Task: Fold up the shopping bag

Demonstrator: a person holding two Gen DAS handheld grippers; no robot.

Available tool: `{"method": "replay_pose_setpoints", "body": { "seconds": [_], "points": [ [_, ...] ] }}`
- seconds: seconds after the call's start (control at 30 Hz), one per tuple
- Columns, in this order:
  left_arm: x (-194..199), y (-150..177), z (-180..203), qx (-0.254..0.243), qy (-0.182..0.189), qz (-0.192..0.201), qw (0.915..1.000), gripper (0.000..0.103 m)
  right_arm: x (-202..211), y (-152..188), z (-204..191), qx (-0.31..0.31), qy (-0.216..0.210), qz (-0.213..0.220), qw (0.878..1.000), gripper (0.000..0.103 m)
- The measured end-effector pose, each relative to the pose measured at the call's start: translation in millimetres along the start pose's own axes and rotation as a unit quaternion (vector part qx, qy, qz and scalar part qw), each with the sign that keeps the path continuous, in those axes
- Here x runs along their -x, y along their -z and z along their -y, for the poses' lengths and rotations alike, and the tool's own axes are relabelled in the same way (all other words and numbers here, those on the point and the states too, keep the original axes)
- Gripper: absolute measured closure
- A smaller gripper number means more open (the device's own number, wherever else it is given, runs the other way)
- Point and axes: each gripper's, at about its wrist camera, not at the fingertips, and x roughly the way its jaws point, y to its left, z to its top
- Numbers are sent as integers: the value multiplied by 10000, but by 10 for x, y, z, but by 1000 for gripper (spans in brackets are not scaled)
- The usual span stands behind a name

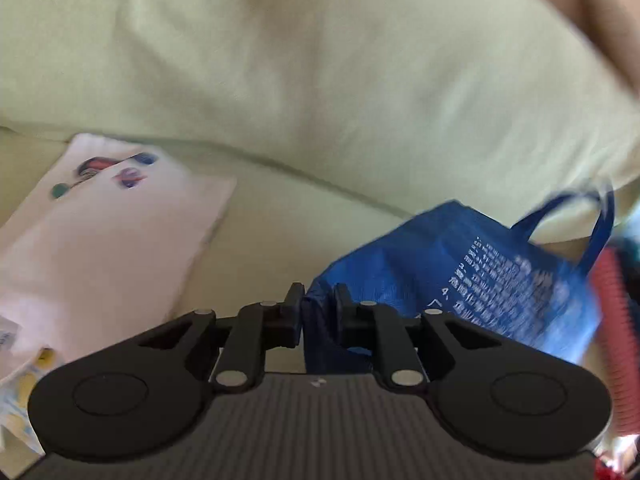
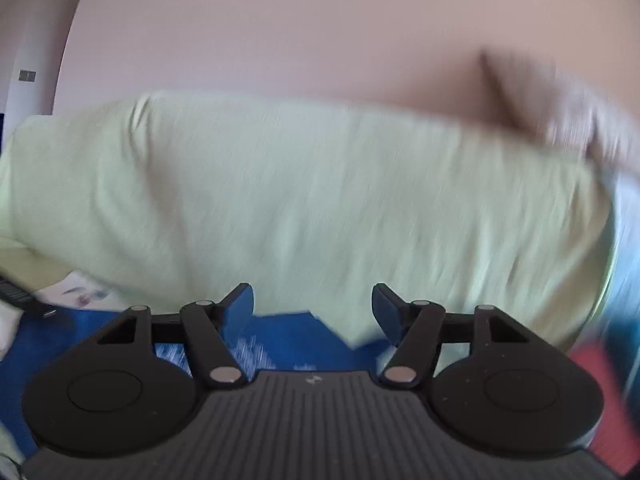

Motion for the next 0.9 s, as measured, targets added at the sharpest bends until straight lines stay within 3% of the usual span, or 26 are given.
{"method": "replay_pose_setpoints", "body": {
  "seconds": [0.1, 0.13, 0.23, 0.33, 0.47, 0.53, 0.6, 0.67, 0.77, 0.9],
  "points": [
    [88, 31, -131, -555, -746, 503, 9944, 66, -29, 530, 35, -341, -27, -695, 9970, 40],
    [151, 90, -156, -700, -967, 647, 9907, 53, -41, 756, 74, -590, -25, -1034, 9929, 40],
    [275, 374, -199, -863, -1164, 635, 9874, 50, -65, 1192, 192, -1391, -284, -1709, 9750, 40],
    [395, 708, -258, -756, -913, 388, 9922, 50, -15, 1380, 59, -1732, -811, -1985, 9613, 40],
    [368, 1072, -383, 36, -307, -245, 9992, 50, 7, 1563, -226, -2116, -1461, -2173, 9416, 40],
    [354, 1240, -427, 669, 121, -624, 9957, 50, -32, 1579, -364, -2153, -1399, -2094, 9435, 40],
    [288, 1292, -432, 932, 445, -756, 9918, 50, -86, 1528, -348, -2238, -1256, -2014, 9453, 40],
    [337, 1374, -276, 776, 536, -789, 9924, 50, -141, 1480, -279, -2405, -1118, -1936, 9445, 40],
    [430, 1478, 20, 305, 619, -801, 9944, 50, -267, 1440, 62, -3049, -830, -1759, 9323, 40],
    [435, 1540, 189, -13, 509, -822, 9953, 47, -520, 1432, 484, -4040, -799, -1608, 8970, 39]
  ]
}}
